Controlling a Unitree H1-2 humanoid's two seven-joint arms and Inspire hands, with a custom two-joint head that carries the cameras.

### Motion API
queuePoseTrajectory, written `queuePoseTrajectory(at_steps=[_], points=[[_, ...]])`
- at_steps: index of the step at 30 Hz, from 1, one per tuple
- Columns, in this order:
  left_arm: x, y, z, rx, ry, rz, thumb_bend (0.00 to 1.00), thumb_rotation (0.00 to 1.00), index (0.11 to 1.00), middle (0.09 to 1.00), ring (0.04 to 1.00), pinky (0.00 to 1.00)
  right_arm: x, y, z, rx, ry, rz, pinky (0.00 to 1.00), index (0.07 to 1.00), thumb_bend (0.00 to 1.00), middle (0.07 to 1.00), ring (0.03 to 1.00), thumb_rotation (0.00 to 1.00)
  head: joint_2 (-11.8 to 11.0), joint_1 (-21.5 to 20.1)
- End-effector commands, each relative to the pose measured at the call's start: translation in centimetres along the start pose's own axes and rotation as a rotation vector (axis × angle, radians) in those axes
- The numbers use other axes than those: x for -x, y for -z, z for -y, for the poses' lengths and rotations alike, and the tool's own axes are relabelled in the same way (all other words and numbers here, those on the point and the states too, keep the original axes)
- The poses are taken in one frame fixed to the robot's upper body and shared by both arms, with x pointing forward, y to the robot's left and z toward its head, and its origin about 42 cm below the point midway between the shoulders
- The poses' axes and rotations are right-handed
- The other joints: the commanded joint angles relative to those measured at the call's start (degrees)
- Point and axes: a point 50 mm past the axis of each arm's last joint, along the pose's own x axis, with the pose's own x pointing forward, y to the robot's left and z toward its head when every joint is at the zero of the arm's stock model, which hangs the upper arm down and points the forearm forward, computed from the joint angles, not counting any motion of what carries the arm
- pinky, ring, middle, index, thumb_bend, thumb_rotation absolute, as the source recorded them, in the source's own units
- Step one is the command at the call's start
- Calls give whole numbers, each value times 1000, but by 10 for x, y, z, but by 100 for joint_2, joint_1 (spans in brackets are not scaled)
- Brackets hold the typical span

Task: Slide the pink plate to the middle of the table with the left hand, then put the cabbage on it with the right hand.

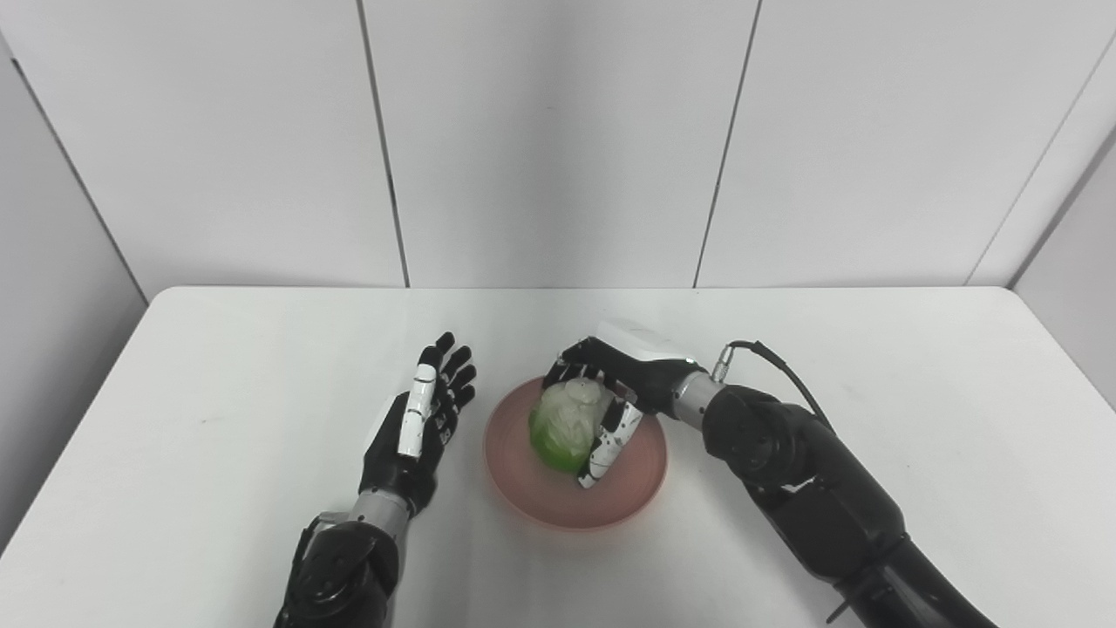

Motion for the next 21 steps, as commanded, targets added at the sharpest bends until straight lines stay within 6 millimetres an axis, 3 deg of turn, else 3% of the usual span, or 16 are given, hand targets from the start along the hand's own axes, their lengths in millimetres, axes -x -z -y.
queuePoseTrajectory(at_steps=[1, 10, 12, 14, 21], points=[[6, 22, 10, 3, 17, -110, 590, 1000, 997, 986, 982, 992, -3, -13, 21, 45, 47, 44, 439, 484, 527, 491, 489, 0, 3, 5], [5, 21, 9, 6, 19, -112, 601, 1000, 998, 986, 983, 988, -3, -15, 11, 79, 18, 40, 475, 487, 528, 493, 531, 0, 38, 9], [5, 21, 9, 7, 22, -111, 596, 1000, 1000, 988, 986, 990, -2, -17, 10, 89, 4, 31, 497, 492, 520, 590, 561, 109, 38, 9], [5, 20, 9, 9, 23, -110, 591, 1000, 1000, 990, 987, 984, -1, -19, 9, 109, -9, 22, 555, 685, 733, 692, 648, 171, 49, 8], [6, 19, 10, 13, 22, -113, 589, 1000, 1000, 991, 990, 993, 4, -25, 12, 159, -43, 10, 713, 859, 873, 856, 832, 325, 74, -1]])
